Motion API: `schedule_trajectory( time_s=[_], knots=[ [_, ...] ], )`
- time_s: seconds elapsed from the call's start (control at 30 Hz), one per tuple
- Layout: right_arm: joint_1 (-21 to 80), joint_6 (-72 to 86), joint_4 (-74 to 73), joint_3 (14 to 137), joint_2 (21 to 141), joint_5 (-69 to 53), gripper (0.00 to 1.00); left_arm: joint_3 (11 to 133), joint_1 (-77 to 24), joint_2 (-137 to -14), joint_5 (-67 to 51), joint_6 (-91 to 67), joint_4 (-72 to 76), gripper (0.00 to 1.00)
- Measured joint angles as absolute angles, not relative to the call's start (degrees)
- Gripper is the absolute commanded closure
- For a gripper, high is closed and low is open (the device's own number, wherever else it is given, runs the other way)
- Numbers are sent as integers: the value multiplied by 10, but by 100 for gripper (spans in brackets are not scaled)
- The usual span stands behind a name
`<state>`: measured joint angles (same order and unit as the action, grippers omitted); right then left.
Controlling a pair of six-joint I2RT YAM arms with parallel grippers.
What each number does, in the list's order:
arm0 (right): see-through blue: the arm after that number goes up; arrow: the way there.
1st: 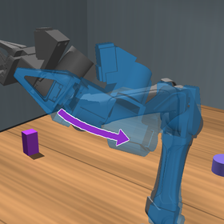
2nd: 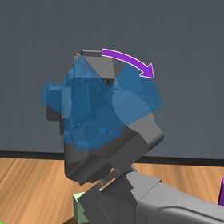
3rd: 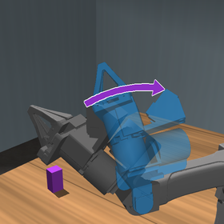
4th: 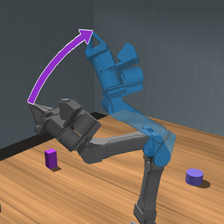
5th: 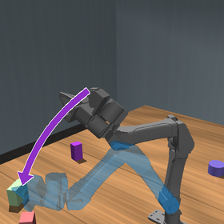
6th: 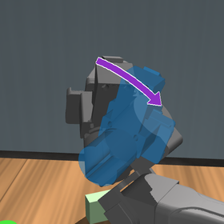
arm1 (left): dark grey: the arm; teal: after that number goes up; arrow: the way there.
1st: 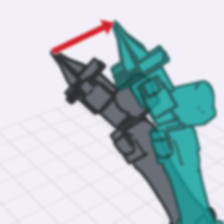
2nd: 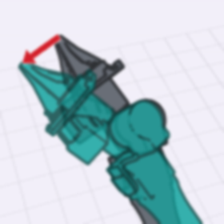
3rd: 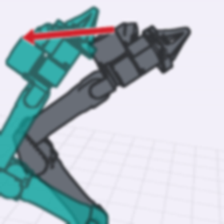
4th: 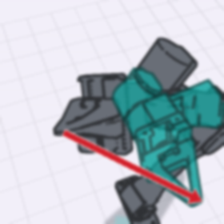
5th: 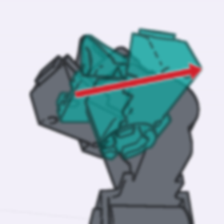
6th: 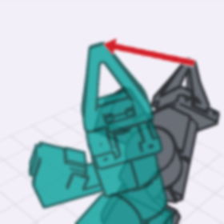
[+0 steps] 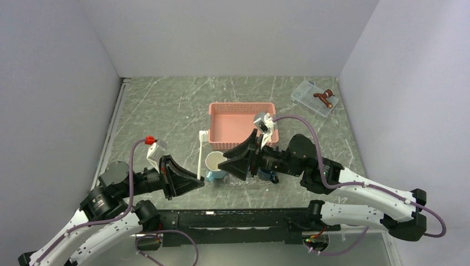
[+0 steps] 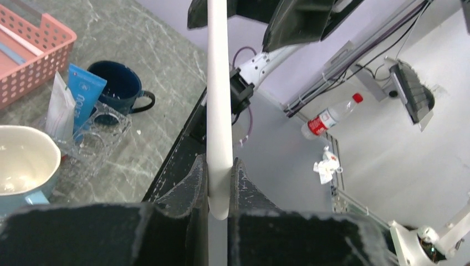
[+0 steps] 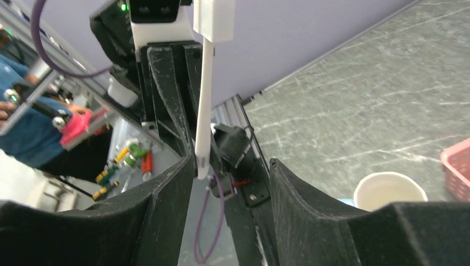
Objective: Prepare toiletry sets of a toothbrush and toothpaste on the tray
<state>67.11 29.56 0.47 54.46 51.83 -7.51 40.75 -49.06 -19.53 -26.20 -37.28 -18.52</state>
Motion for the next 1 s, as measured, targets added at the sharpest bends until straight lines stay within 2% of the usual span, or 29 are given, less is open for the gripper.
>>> schedule_trajectory(
  time_s=[0.37, 0.57, 1.0],
  knots=[
    [671, 171, -195, 636, 530, -140, 45, 436, -491, -200, -319, -292, -322, 100],
    [671, 116, -277, 696, 568, -147, 40, 441, -491, -231, -383, -256, -372, 100],
    [658, 38, -377, 772, 622, -230, 39, 441, -491, -248, -469, -190, -463, 100]
  ],
)
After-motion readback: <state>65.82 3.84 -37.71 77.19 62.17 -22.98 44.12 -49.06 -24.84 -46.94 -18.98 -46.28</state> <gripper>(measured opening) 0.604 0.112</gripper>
